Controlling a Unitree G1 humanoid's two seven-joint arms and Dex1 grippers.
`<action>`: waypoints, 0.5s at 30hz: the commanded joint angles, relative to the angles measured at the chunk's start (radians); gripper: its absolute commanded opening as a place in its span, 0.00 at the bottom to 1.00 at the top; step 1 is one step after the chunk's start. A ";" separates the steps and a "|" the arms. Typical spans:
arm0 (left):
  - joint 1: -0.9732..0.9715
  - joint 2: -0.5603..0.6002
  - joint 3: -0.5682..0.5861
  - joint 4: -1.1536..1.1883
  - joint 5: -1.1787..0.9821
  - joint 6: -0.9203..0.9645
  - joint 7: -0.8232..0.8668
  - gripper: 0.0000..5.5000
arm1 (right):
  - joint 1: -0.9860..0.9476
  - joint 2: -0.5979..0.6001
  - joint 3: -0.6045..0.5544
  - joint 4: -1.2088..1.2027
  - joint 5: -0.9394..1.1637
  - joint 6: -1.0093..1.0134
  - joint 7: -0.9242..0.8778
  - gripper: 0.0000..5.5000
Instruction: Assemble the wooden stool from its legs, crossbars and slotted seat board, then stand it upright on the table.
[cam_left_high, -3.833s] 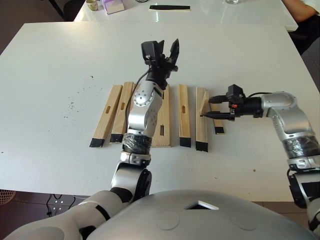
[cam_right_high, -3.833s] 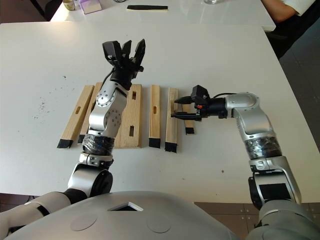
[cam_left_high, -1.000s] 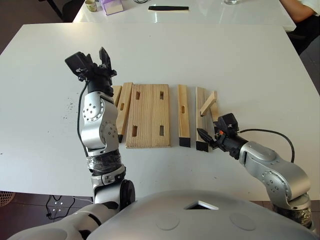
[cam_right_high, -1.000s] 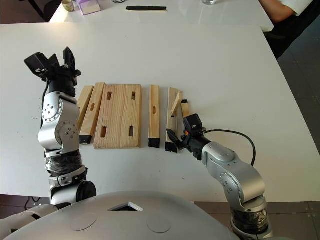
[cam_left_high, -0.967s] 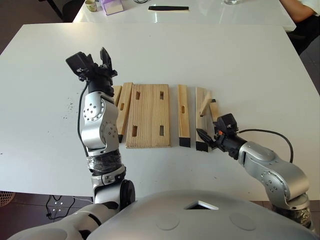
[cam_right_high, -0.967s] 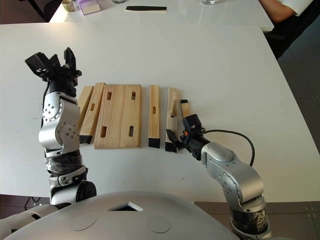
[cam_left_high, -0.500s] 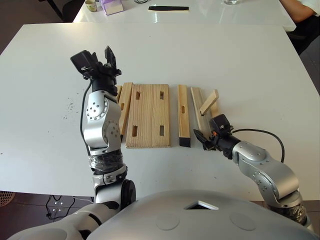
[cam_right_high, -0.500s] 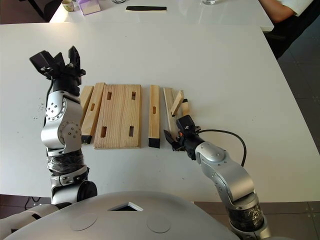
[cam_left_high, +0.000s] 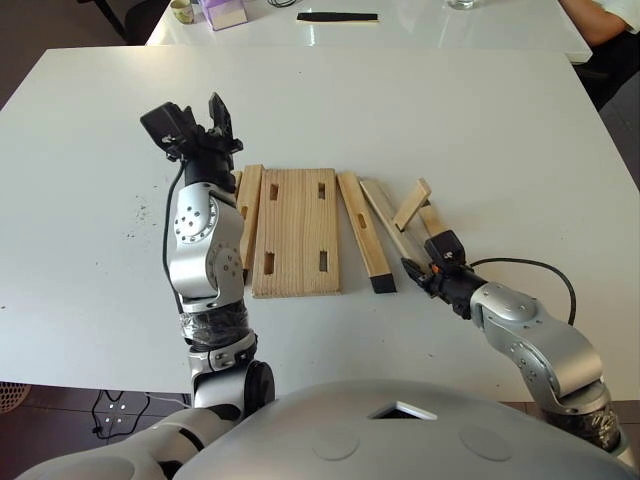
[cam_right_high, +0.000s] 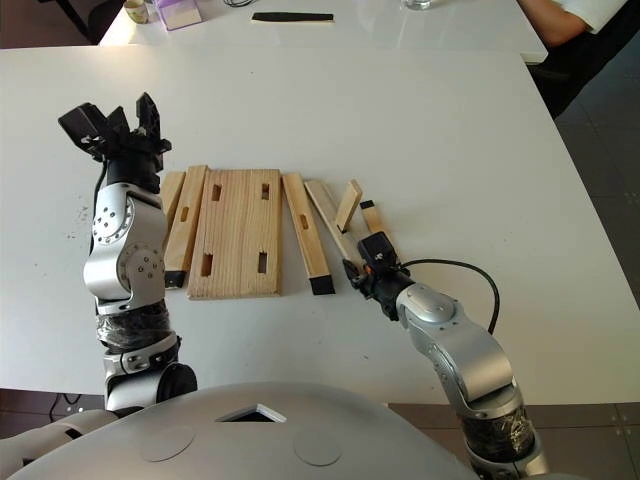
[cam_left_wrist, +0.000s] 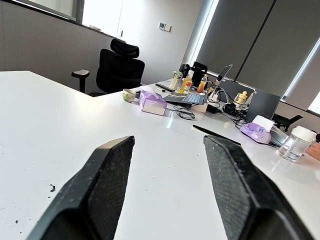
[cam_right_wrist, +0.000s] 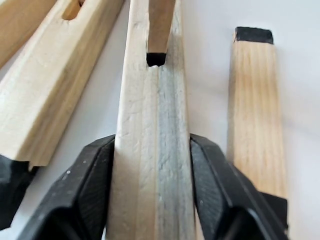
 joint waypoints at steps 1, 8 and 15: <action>0.006 -0.004 0.004 -0.002 0.009 -0.009 0.010 0.47 | -0.004 -0.036 -0.010 0.025 -0.022 0.022 0.010 0.38; -0.005 0.009 0.037 0.028 0.008 -0.049 0.012 0.47 | -0.178 0.132 -0.201 0.103 0.067 -0.004 -0.005 0.37; -0.157 0.001 0.148 0.061 -0.482 0.159 -0.150 0.47 | -0.712 0.252 -0.566 0.519 0.424 -0.042 0.150 0.37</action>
